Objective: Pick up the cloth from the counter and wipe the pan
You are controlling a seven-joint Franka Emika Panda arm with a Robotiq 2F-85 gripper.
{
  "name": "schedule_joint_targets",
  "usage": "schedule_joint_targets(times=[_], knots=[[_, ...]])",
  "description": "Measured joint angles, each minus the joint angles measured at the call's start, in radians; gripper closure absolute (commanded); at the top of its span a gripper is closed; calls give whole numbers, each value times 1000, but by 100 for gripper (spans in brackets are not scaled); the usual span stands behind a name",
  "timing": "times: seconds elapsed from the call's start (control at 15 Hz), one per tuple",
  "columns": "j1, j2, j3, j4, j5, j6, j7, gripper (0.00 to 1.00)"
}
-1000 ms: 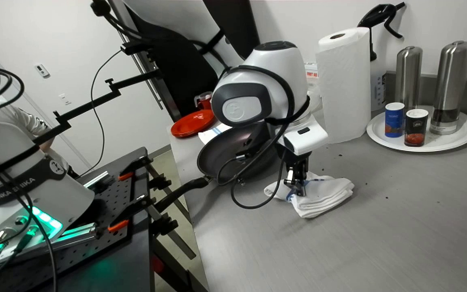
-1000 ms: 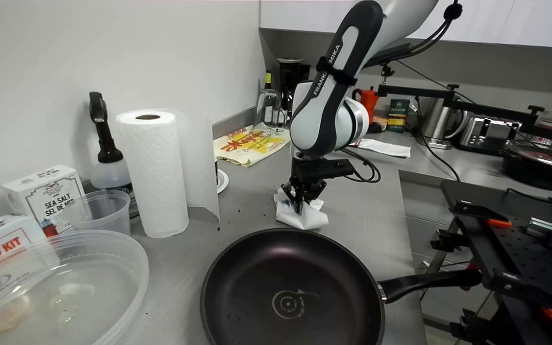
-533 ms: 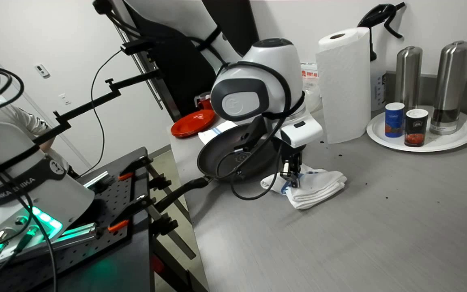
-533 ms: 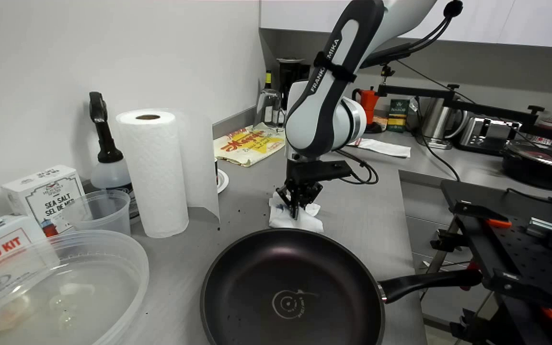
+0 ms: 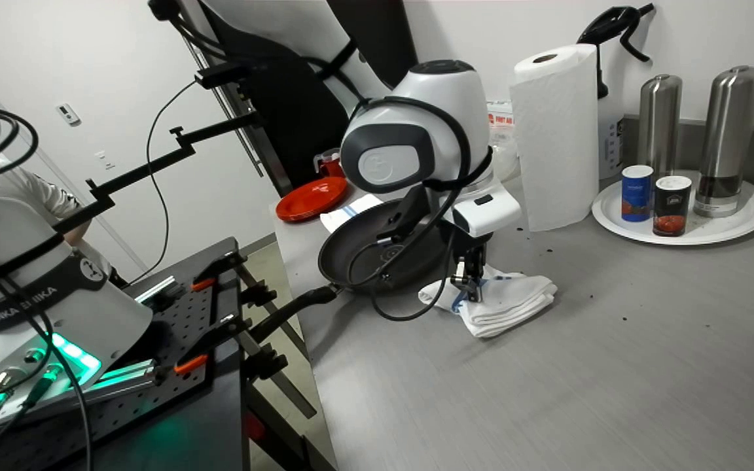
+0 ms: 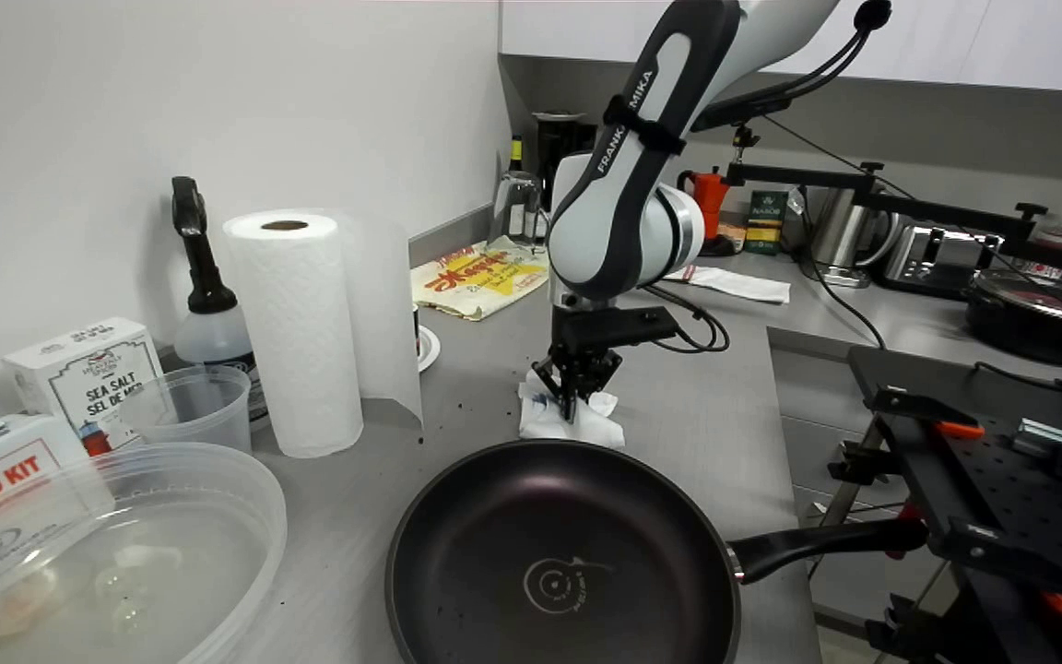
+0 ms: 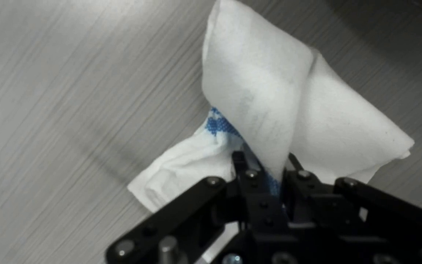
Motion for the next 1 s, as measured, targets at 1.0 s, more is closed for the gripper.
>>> schedule_joint_targets(times=[1.0], knots=[[90,-348,-13,-133,-4,-2,-23,97]])
